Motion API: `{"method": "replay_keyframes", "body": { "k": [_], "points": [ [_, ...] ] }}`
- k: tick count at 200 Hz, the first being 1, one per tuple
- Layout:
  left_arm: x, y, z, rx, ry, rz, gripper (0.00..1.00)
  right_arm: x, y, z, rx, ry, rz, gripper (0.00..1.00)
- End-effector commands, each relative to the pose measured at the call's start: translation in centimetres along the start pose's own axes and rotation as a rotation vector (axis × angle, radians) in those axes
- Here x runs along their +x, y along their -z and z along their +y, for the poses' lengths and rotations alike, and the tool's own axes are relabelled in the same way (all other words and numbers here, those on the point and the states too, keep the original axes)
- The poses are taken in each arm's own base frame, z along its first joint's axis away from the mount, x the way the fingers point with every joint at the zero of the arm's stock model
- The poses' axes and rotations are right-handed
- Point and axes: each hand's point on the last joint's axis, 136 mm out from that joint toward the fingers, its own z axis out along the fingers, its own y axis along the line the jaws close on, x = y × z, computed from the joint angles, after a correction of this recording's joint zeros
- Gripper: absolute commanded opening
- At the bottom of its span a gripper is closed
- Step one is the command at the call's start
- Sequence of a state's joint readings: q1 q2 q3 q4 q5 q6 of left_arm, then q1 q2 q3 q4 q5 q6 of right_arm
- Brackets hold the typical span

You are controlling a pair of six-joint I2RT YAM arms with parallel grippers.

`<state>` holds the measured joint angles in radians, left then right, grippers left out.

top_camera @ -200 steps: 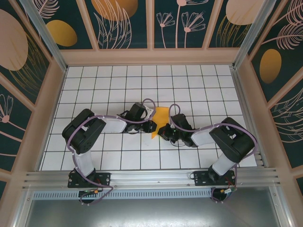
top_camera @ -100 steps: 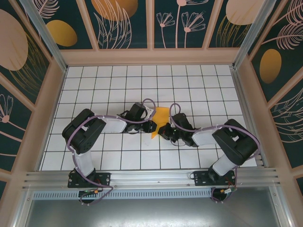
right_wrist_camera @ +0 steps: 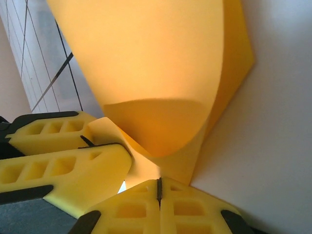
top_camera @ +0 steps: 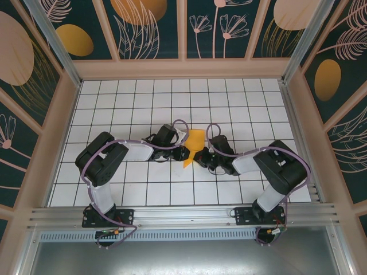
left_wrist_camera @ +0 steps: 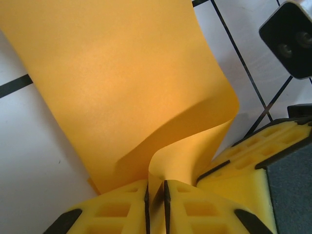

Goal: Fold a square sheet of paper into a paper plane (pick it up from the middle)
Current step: Third fold the triangle at the center of the table.

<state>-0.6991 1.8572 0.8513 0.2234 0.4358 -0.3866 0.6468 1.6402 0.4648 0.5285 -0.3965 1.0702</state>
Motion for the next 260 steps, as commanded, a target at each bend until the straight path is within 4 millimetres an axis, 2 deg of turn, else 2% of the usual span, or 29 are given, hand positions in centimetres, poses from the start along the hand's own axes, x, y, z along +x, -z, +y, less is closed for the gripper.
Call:
{"method": "replay_keyframes", "body": {
  "k": [1, 24, 47, 65, 101, 117, 149, 171, 177, 221, 260],
  "points": [
    [3.9, -1.3, 1.8, -0.052, 0.033, 0.131, 0.19, -0.4, 0.1, 0.3, -0.009, 0.033, -0.006, 0.00],
    [4.1, -1.3, 1.8, -0.056, 0.033, 0.135, 0.19, -1.1, 1.1, 2.5, -0.049, 0.069, -0.024, 0.00],
    [4.1, -1.3, 1.9, -0.058, 0.033, 0.136, 0.19, -2.4, 2.3, 3.6, -0.072, 0.093, -0.059, 0.00],
    [4.0, -1.3, 1.9, -0.058, 0.033, 0.134, 0.19, -3.0, 2.5, 3.5, -0.087, 0.095, -0.059, 0.00],
    [3.9, -1.3, 1.8, -0.057, 0.032, 0.135, 0.19, -3.5, 1.7, 3.2, -0.090, 0.100, -0.041, 0.00],
    [4.0, -1.3, 1.9, -0.058, 0.030, 0.134, 0.19, -3.5, 1.2, 2.7, -0.070, 0.099, -0.037, 0.00],
    [4.2, -1.4, 2.0, -0.062, 0.033, 0.141, 0.18, -3.3, 0.3, 0.3, -0.004, 0.079, -0.029, 0.00],
    [4.2, -1.4, 2.1, -0.064, 0.032, 0.143, 0.18, -3.1, 0.1, -0.1, 0.005, 0.076, -0.014, 0.00],
    [4.2, -1.4, 2.1, -0.066, 0.032, 0.144, 0.18, -3.9, 0.5, -0.3, 0.013, 0.061, -0.034, 0.00],
    [4.3, -1.4, 2.2, -0.074, 0.030, 0.148, 0.18, -5.7, 2.6, 2.7, -0.072, 0.093, -0.073, 0.00],
    [4.2, -1.3, 2.2, -0.075, 0.029, 0.145, 0.18, -6.1, 2.7, 2.6, -0.093, 0.098, -0.059, 0.00]
  ]
}}
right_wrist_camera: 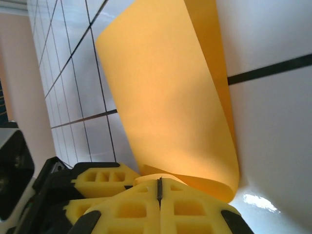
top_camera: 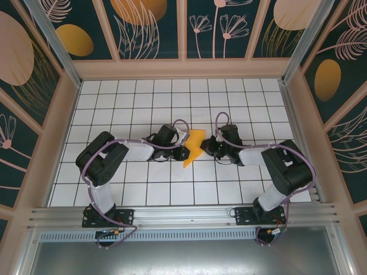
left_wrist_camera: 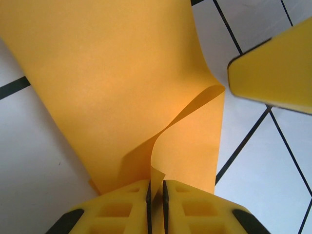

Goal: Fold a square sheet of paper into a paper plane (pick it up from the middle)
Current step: Third fold the triangle at the center of the table.

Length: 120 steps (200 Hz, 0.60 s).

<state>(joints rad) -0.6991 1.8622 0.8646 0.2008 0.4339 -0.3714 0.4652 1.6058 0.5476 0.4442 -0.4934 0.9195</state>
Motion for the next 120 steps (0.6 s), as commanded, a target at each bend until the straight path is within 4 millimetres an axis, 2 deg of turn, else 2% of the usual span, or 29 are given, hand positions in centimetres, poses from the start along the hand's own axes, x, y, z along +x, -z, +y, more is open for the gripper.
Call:
{"method": "replay_keyframes", "body": {
  "k": [1, 76, 89, 120],
  "points": [
    [4.1, -1.3, 2.1, -0.067, 0.038, 0.134, 0.18, -0.3, 0.2, 1.2, -0.042, 0.038, 0.014, 0.00],
    [4.0, -1.2, 2.0, -0.070, 0.035, 0.133, 0.17, 0.2, -1.1, -2.5, 0.047, 0.002, 0.028, 0.00],
    [4.1, -1.2, 2.0, -0.070, 0.035, 0.135, 0.16, 0.1, -1.0, -2.2, 0.043, -0.001, 0.029, 0.00],
    [4.1, -1.1, 2.0, -0.072, 0.034, 0.134, 0.16, -1.3, 0.0, 0.4, 0.019, 0.054, 0.000, 0.00]
  ]
}}
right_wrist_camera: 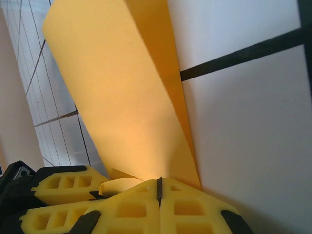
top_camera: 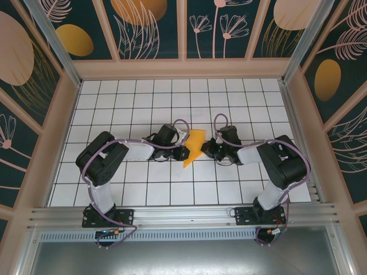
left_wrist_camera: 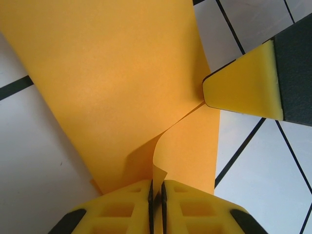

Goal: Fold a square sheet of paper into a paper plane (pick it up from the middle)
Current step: Third fold the triangle at the center of the table.

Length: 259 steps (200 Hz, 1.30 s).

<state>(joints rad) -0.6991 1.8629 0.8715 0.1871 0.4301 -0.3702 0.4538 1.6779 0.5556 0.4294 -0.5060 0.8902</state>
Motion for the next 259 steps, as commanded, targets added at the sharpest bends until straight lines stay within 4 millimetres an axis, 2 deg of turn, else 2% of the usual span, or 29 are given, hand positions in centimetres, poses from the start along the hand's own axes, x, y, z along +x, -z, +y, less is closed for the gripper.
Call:
{"method": "replay_keyframes", "body": {
  "k": [1, 11, 30, 79, 107, 141, 203, 259],
  "points": [
    [4.0, -1.1, 2.0, -0.066, 0.032, 0.128, 0.16, -1.8, 1.2, 2.7, -0.033, 0.071, -0.040, 0.00],
    [4.1, -1.1, 2.0, -0.066, 0.032, 0.128, 0.16, -2.6, 1.5, 3.4, -0.025, 0.097, -0.056, 0.00],
    [4.0, -1.2, 1.9, -0.064, 0.031, 0.129, 0.16, -3.6, 1.0, 2.8, 0.039, 0.122, -0.052, 0.00],
    [3.6, -1.2, 1.7, -0.058, 0.030, 0.119, 0.16, -4.4, -1.7, 1.5, 0.084, 0.131, -0.002, 0.00],
    [3.5, -1.2, 1.6, -0.053, 0.032, 0.113, 0.16, -4.3, -3.1, -0.1, 0.131, 0.101, 0.029, 0.00],
    [2.7, -0.7, 1.1, -0.045, 0.032, 0.078, 0.16, -4.2, -3.2, -1.3, 0.179, 0.090, 0.026, 0.00],
    [2.3, -0.2, 1.2, -0.055, 0.039, 0.041, 0.16, -4.0, -3.2, -1.9, 0.195, 0.093, 0.027, 0.00],
    [1.5, 0.5, 0.4, -0.030, 0.035, -0.005, 0.16, -3.7, -3.3, -2.5, 0.205, 0.082, 0.033, 0.00]
  ]
}}
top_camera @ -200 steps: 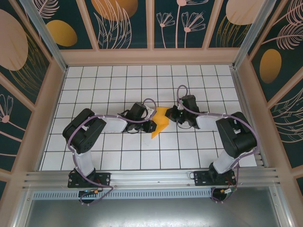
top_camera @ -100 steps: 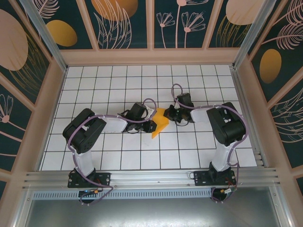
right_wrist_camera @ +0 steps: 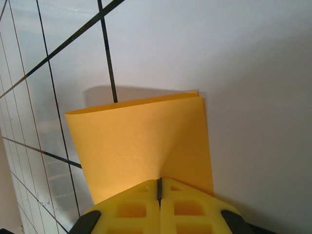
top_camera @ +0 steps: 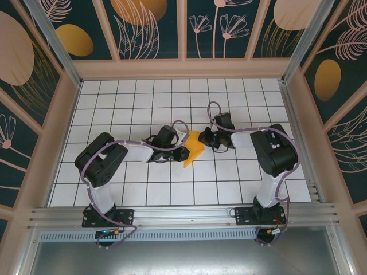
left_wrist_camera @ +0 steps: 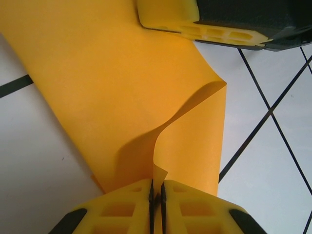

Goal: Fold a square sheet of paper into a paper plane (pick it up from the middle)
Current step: Third fold the triangle at the center of the table.

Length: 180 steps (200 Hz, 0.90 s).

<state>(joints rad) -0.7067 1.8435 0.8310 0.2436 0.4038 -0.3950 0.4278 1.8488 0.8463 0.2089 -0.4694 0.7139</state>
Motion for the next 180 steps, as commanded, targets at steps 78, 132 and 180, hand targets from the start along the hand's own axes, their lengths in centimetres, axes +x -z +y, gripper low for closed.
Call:
{"method": "replay_keyframes", "body": {
  "k": [78, 132, 180],
  "points": [
    [1.2, 0.9, 1.2, -0.068, 0.032, -0.011, 0.15, 1.5, -0.9, -3.1, 0.106, -0.025, 0.041, 0.00],
    [1.5, -0.2, 0.8, -0.030, 0.023, 0.034, 0.16, 1.4, -0.7, -2.9, 0.099, -0.020, 0.041, 0.00],
    [2.8, -0.7, 1.8, -0.062, 0.028, 0.077, 0.15, 0.9, 0.0, -0.9, 0.039, 0.002, 0.030, 0.00]
  ]
}}
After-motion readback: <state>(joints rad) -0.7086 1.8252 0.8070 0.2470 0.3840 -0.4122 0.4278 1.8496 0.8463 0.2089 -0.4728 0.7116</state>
